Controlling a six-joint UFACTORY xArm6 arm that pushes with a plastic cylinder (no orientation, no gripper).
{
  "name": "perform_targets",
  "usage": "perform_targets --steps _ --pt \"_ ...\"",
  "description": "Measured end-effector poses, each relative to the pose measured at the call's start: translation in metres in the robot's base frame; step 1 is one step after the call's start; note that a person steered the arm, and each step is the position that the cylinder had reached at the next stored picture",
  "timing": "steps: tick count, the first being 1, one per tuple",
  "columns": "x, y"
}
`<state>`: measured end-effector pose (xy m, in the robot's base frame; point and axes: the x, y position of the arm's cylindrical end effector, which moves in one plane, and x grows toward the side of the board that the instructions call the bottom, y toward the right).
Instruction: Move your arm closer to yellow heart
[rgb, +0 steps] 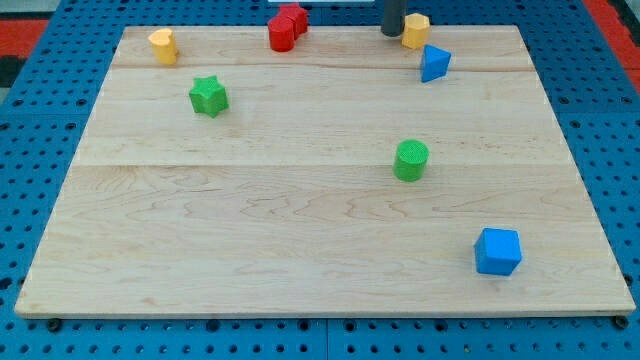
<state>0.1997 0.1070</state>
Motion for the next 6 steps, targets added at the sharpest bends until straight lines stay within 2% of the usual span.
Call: perform_targets --steps 1,2,5,6 --pt "-0.002 0.015" --pt "0.002 -0.004" --pt "0.089 -0.188" --pt "0.089 -0.255"
